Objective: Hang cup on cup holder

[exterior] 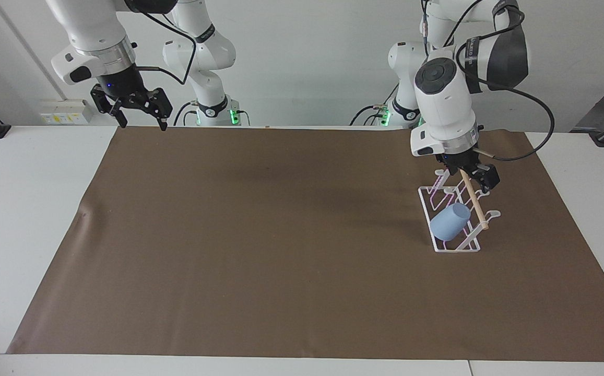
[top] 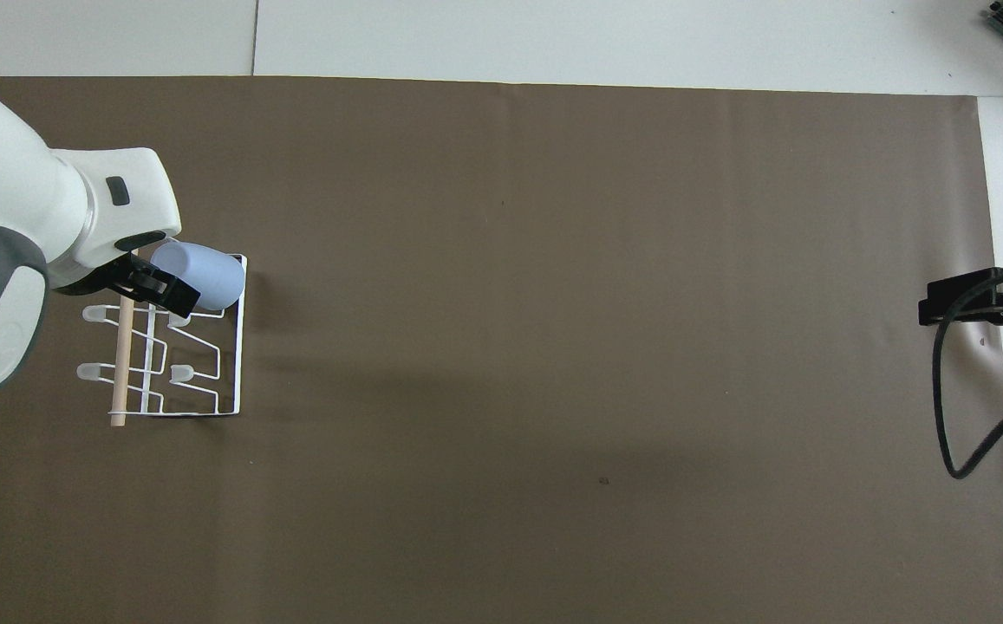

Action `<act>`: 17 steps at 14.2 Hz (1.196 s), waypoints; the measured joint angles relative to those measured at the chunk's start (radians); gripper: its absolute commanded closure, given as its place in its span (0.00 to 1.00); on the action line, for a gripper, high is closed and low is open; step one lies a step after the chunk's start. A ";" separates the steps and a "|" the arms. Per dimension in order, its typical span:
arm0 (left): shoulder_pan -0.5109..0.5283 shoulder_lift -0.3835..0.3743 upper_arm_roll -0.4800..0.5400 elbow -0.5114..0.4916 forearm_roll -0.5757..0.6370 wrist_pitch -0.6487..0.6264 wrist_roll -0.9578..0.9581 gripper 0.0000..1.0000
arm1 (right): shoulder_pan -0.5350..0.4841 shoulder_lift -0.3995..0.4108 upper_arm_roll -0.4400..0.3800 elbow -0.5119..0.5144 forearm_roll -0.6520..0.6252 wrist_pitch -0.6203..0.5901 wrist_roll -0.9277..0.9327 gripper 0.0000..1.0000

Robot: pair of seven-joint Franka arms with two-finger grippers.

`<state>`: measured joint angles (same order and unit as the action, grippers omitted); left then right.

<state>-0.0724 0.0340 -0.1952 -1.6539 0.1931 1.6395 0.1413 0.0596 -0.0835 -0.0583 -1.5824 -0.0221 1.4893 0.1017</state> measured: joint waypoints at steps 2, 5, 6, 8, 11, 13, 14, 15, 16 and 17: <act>0.001 -0.032 -0.003 -0.004 -0.040 -0.009 -0.060 0.00 | 0.001 0.000 0.002 0.000 0.000 0.000 0.000 0.00; 0.037 -0.083 0.000 -0.023 -0.131 -0.020 -0.096 0.00 | 0.000 0.000 0.002 -0.002 0.000 0.000 0.000 0.00; 0.047 -0.093 0.001 -0.027 -0.142 -0.020 -0.099 0.00 | 0.000 0.000 0.001 -0.002 0.000 -0.001 0.000 0.00; 0.061 -0.098 0.002 -0.031 -0.146 -0.020 -0.102 0.00 | 0.000 -0.001 0.001 -0.011 0.000 -0.002 0.000 0.00; 0.066 -0.098 0.003 -0.036 -0.147 -0.020 -0.106 0.00 | 0.000 -0.003 0.001 -0.024 0.000 -0.003 0.000 0.00; 0.068 -0.098 0.003 -0.038 -0.147 -0.019 -0.108 0.00 | 0.000 -0.006 0.001 -0.028 0.000 -0.007 0.000 0.00; 0.069 -0.098 0.004 -0.039 -0.147 -0.019 -0.110 0.00 | 0.000 -0.009 0.002 -0.030 0.000 -0.007 0.000 0.00; 0.072 -0.098 0.004 -0.039 -0.147 -0.019 -0.111 0.00 | 0.000 -0.012 0.002 -0.033 0.000 -0.007 0.000 0.00; 0.078 -0.098 0.004 -0.039 -0.147 -0.019 -0.111 0.00 | 0.001 -0.013 0.004 -0.035 0.000 -0.007 0.000 0.00; 0.084 -0.098 0.004 -0.039 -0.147 -0.019 -0.111 0.00 | 0.001 -0.013 0.006 -0.035 0.000 -0.007 0.000 0.00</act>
<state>0.0117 -0.0641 -0.1908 -1.6933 0.0461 1.6208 0.0300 0.0603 -0.0970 -0.0524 -1.6173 -0.0221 1.4823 0.1017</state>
